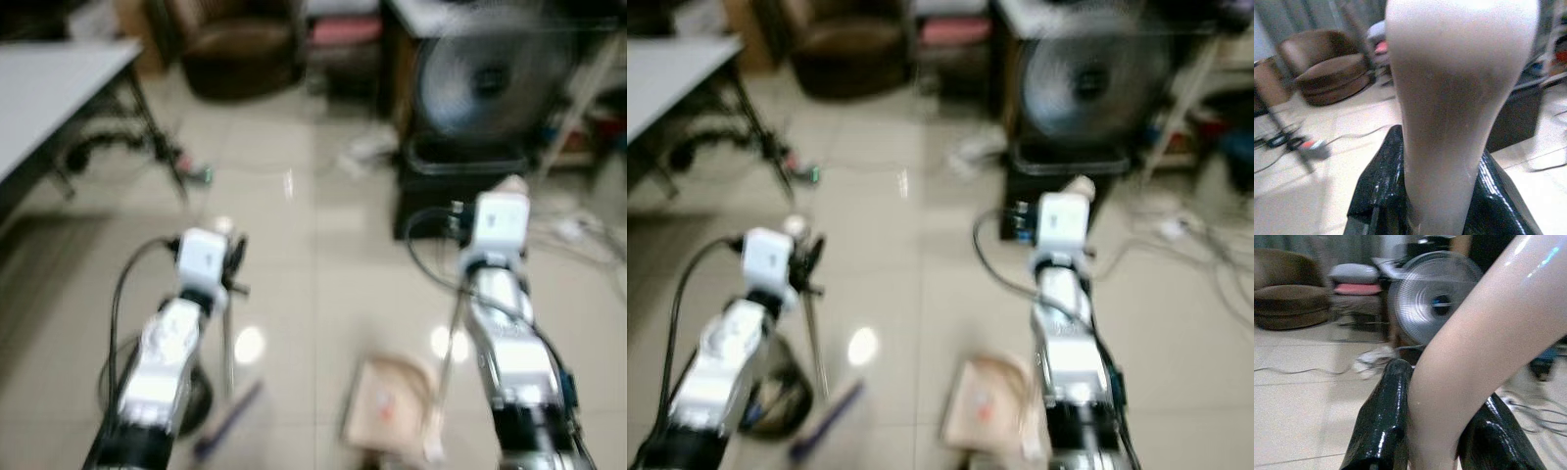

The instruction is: Sweep floor

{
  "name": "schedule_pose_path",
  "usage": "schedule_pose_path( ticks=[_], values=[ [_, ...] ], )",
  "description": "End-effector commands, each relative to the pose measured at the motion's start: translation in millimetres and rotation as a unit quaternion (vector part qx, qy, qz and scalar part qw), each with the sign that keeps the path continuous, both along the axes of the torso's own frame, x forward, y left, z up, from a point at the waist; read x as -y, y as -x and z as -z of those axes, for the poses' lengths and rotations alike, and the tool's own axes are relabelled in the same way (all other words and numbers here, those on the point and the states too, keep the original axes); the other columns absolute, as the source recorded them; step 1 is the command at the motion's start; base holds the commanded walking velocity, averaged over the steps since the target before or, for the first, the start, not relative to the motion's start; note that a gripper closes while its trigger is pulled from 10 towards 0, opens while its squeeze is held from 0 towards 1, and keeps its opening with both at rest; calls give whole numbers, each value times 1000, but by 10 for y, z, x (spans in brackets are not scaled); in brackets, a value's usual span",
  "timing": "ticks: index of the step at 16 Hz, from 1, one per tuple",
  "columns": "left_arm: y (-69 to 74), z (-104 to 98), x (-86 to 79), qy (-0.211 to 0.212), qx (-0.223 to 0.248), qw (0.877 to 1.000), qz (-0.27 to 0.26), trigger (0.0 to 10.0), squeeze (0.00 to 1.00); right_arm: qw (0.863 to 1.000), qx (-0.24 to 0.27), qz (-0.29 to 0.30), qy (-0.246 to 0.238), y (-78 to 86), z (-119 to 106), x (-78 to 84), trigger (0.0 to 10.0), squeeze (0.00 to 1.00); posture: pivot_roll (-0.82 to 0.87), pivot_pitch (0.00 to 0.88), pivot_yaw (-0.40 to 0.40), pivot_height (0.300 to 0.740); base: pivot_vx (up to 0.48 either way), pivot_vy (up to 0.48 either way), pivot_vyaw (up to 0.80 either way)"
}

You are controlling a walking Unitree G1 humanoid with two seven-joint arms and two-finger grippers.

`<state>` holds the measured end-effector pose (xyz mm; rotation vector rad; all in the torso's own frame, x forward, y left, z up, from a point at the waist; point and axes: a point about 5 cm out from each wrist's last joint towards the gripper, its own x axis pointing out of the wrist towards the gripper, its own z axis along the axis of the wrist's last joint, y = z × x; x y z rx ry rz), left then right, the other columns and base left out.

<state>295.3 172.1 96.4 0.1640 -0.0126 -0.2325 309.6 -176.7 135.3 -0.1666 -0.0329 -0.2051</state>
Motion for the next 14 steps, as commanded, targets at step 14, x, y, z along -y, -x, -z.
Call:
schedule_pose_path(
  ticks=[14],
  values=[
    [-126,-133,-57,-11,38,999,-15,10000,0,1000,13,2,3,-8,-56,-26,10000,0,-46,9,64,740,296,0,-267]
  ],
)
